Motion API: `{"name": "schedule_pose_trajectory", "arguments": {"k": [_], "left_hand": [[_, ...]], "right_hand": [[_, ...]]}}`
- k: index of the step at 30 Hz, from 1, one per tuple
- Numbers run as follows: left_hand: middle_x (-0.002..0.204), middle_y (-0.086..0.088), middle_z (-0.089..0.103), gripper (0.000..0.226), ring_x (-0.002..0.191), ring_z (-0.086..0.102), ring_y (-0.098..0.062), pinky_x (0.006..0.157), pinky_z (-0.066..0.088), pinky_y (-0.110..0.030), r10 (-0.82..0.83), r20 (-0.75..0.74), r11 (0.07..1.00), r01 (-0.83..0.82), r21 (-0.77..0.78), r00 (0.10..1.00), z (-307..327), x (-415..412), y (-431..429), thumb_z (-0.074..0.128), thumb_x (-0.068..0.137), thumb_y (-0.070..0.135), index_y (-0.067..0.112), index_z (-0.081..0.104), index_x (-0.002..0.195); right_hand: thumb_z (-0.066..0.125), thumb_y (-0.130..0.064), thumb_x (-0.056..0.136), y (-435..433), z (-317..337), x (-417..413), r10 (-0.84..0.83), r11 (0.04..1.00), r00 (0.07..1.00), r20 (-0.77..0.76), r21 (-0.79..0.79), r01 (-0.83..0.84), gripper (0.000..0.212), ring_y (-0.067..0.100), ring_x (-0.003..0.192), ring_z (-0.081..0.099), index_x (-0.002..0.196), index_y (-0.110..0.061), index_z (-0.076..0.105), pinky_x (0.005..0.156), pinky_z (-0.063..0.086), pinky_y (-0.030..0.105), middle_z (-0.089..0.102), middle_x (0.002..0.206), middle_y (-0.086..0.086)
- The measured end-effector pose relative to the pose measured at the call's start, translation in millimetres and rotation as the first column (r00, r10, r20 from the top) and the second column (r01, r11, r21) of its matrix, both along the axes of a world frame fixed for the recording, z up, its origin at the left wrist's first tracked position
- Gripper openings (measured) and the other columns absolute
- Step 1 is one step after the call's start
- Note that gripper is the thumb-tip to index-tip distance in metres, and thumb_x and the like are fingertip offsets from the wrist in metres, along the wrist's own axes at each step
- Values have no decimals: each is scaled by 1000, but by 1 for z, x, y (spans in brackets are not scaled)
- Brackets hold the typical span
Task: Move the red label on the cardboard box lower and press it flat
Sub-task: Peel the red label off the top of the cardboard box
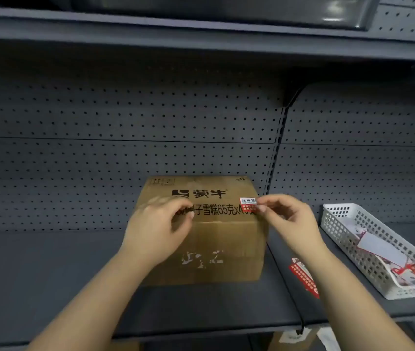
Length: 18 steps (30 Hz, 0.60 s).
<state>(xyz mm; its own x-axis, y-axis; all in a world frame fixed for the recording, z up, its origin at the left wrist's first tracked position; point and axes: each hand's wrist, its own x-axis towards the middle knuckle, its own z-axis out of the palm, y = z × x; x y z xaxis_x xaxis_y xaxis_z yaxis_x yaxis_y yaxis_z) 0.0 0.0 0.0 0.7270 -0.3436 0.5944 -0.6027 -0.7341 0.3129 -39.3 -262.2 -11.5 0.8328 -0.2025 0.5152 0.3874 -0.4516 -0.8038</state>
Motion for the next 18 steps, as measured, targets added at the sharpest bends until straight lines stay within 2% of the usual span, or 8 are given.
{"name": "schedule_pose_trajectory", "arguments": {"k": [2, 4, 8, 12, 16, 18], "left_hand": [[97, 5, 72, 19, 92, 62, -19, 75, 50, -35, 11, 6, 1000, -11, 11, 1000, 1, 11, -13, 58, 86, 32, 25, 68, 101], [102, 6, 71, 20, 97, 60, -19, 81, 48, -37, 39, -57, 999, -37, 40, 998, 1, 20, -26, 58, 87, 32, 27, 67, 104], [113, 6, 65, 32, 106, 54, -19, 89, 39, -39, 134, -122, 982, -116, 147, 983, -12, 35, -38, 45, 88, 44, 32, 63, 111], [109, 5, 67, 39, 103, 56, -22, 84, 41, -40, 182, -58, 970, -170, 172, 982, -19, 36, -44, 37, 85, 48, 32, 64, 107], [106, 5, 68, 39, 99, 58, -24, 80, 42, -41, 194, -45, 971, -185, 152, 980, -21, 33, -44, 37, 83, 47, 30, 65, 104], [106, 4, 68, 38, 98, 58, -24, 80, 43, -41, 197, -53, 970, -187, 156, 979, -20, 33, -45, 38, 83, 47, 30, 66, 103]], "right_hand": [[69, -5, 83, -8, 3, 15, -15, 995, 999, -50, -98, 10, 18, 16, 89, 66, 87, -21, 75, 82, 53, 26, 74, 91, 1], [69, -9, 83, -15, 3, 35, -23, 968, 994, -104, -249, -3, 15, 18, 93, 61, 87, -22, 75, 80, 47, 18, 71, 92, 0], [69, -15, 83, -22, 2, 68, 2, 882, 988, -156, -465, -75, 16, 17, 95, 49, 96, -24, 74, 81, 36, 23, 58, 84, -10], [69, -19, 81, -28, 5, 83, 46, 810, 981, -189, -568, -147, 23, 17, 97, 49, 104, -23, 72, 84, 41, 28, 55, 87, -9], [68, -19, 80, -29, 3, 82, 60, 785, 988, -140, -605, -134, 19, 18, 93, 50, 98, -21, 72, 85, 39, 25, 60, 87, -2], [67, -17, 78, -29, 5, 83, 79, 774, 988, -130, -617, -143, 14, 18, 90, 51, 91, -21, 71, 80, 38, 21, 60, 85, -1]]}}
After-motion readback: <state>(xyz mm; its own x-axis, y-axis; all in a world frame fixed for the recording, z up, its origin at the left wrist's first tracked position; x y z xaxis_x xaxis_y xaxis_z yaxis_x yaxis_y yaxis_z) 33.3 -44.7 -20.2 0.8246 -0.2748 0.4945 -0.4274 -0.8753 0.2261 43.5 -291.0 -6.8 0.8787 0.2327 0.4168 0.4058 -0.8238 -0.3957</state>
